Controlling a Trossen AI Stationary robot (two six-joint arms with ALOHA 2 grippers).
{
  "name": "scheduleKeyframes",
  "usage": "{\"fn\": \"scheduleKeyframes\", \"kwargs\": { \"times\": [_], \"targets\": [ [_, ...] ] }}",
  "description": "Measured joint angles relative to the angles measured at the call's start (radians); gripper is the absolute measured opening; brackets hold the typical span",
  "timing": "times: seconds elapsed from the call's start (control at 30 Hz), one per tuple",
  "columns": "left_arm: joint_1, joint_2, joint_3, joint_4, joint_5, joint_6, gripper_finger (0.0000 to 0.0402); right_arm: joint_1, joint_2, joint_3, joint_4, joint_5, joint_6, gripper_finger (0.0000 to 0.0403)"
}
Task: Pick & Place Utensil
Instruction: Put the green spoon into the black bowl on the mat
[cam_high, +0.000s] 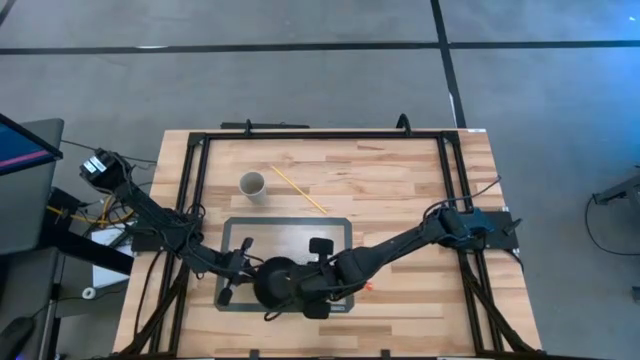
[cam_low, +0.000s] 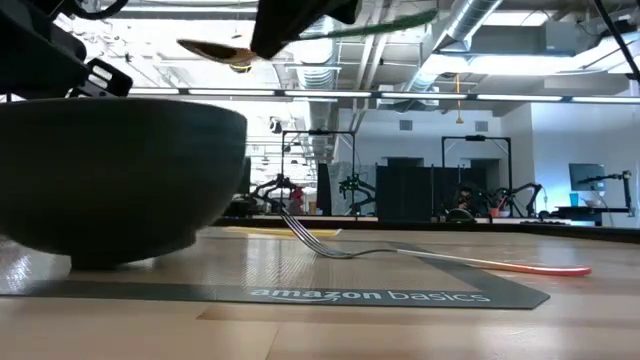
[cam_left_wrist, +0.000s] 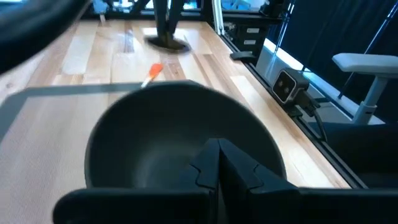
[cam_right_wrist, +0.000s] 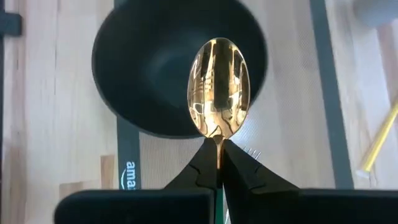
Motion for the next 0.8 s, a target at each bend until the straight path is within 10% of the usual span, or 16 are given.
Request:
{"fn": "scheduleKeyframes", "kwargs": {
  "times": [0.8],
  "targets": [
    [-0.001,0.124,0.001,0.015,-0.015,-0.012,0.0006,-0.094,0.06,-0.058,0.2,-0.248,-0.036,0.0001]
  ]
}}
